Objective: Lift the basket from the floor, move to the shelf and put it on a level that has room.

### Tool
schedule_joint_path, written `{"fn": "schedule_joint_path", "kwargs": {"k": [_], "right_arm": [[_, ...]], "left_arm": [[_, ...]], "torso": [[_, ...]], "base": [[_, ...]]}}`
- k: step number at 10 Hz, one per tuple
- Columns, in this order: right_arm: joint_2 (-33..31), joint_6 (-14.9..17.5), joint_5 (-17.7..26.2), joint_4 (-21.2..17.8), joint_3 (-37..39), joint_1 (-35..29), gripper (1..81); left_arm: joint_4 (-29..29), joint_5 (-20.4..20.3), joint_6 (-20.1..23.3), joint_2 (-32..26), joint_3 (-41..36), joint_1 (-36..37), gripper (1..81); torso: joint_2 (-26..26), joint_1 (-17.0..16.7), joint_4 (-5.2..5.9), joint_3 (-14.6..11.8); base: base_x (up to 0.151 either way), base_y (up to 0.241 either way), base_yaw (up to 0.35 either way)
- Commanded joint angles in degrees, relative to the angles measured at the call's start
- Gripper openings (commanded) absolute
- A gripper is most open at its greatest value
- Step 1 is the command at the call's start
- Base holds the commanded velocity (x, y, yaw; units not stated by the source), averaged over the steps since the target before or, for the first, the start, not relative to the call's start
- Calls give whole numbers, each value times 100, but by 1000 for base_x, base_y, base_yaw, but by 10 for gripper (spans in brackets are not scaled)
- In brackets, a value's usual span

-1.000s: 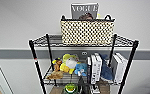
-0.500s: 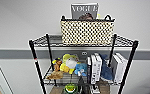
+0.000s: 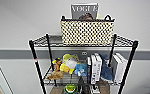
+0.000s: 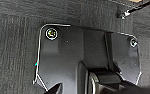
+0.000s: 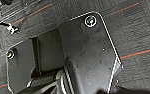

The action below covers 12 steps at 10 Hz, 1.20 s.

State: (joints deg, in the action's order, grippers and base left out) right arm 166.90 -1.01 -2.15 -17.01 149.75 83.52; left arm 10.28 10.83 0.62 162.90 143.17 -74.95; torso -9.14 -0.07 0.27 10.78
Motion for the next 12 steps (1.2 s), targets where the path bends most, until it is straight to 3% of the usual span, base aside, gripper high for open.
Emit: {"fn": "schedule_joint_path", "kwargs": {"k": [1,2,4,6,10,12], "right_arm": [[452,31,12,329,625,-129,811],[601,31,-5,347,844,-111,811],[663,22,-125,426,941,-58,811],[768,154,-418,769,941,65,811],[882,154,-787,769,941,319,811],[926,154,-787,787,941,346,811]], "left_arm": [[-193,253,52,445,669,275,811],[-316,236,52,674,941,230,811],[-508,-175,43,1111,1483,81,811],[-535,-571,35,1359,1829,-7,811],[-544,-1125,210,1438,1838,-236,811],[-527,-1135,210,1447,1847,-236,811]], "torso": [[0,7,0,0],[0,7,0,0],[-2,7,0,-2],[-2,7,0,-2],[-2,7,0,-5],[-2,7,0,-5]], "base": [[0,0,0],[0,0,0],[0,0,0],[0,0,0],[0,0,0],[0,0,0]]}}
